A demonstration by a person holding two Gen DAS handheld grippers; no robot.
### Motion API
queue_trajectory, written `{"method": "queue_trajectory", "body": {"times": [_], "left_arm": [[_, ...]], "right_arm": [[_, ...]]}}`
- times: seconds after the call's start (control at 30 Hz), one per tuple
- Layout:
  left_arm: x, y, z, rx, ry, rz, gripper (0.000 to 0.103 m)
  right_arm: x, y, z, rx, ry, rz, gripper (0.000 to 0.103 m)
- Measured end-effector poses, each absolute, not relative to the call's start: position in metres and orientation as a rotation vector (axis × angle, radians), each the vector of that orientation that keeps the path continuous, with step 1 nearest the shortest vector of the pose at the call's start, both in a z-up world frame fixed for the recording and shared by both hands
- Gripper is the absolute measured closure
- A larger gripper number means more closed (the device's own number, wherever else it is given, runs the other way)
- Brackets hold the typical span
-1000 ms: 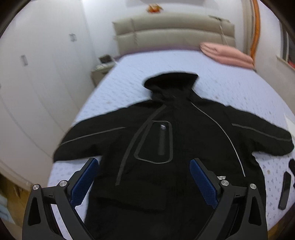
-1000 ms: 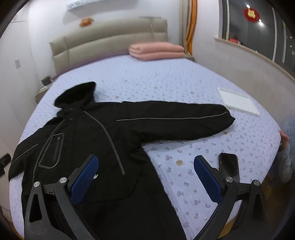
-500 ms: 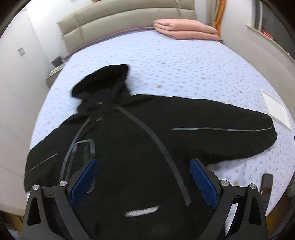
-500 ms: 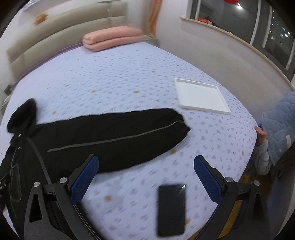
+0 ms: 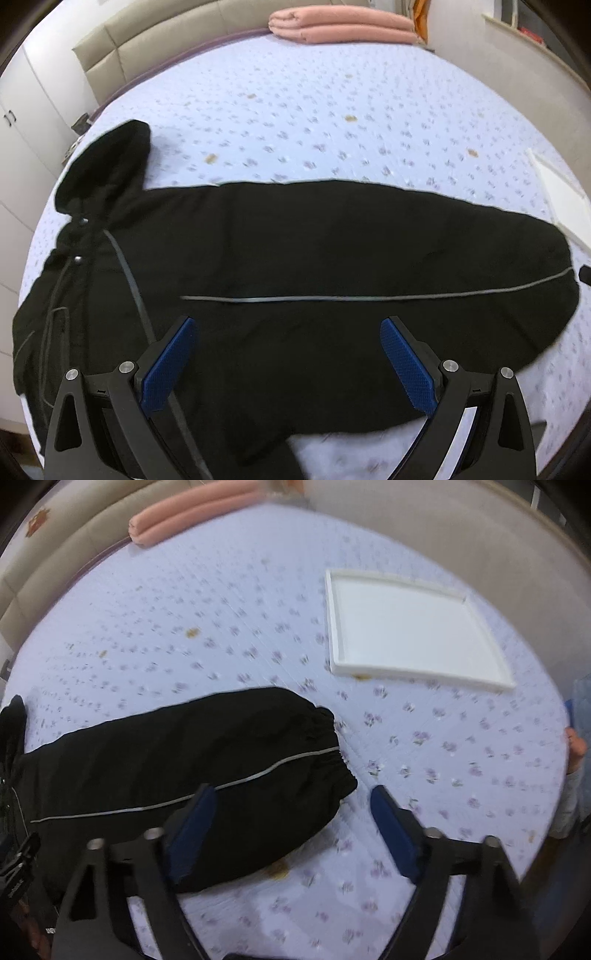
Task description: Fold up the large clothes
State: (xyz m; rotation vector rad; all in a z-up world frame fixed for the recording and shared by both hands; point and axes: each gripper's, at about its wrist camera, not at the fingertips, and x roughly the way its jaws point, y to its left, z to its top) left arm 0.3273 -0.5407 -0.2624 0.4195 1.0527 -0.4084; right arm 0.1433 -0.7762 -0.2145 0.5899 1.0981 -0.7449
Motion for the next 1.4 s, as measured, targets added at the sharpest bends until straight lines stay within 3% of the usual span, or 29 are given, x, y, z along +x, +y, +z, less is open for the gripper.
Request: {"method": "queue_trajectory", "body": {"times": [0.27,0.37,0.4,0.53,0.63,0.73,1.0,1.17,1.4], "left_arm": [[0.336,-0.569,-0.299,0.443,1.088,-0.372,0.004],[0.339,-0.573,-0.312,0.436,1.109,-0.364,0.004],[0.34,-0.571,-0.312,0.425,1.11,-0.362,0.003],[0.341,-0.57,-0.307,0.414,1.126,-0.357,0.003],[0.337,-0.568,-0.289,0.416,1.092,-0.352,0.004],[0.336,-0.564,-0.286,0.435,1.093,-0.323,0.004],[0.348,-0.55,-0.316,0.376,1.195,-0.327,0.001],[0.347,-0.531,-0.286,0.354,1.135,-0.381,0.002],[0.366,-0.443,-0.231,0.316,1.071,-0.371,0.002]], "right_arm": [[0.138,-0.811,-0.266,0.718,1.135,-0.677,0.032],[0.139,-0.815,-0.28,0.79,1.126,-0.642,0.023],[0.142,-0.814,-0.28,0.771,1.129,-0.644,0.024],[0.153,-0.804,-0.268,0.679,1.139,-0.639,0.055],[0.15,-0.803,-0.248,0.674,1.094,-0.608,0.066],[0.145,-0.8,-0.229,0.643,1.05,-0.596,0.066],[0.154,-0.8,-0.27,0.622,1.161,-0.6,0.066],[0.155,-0.778,-0.231,0.549,1.121,-0.637,0.071],[0.195,-0.7,-0.159,0.558,0.995,-0.564,0.073]]}}
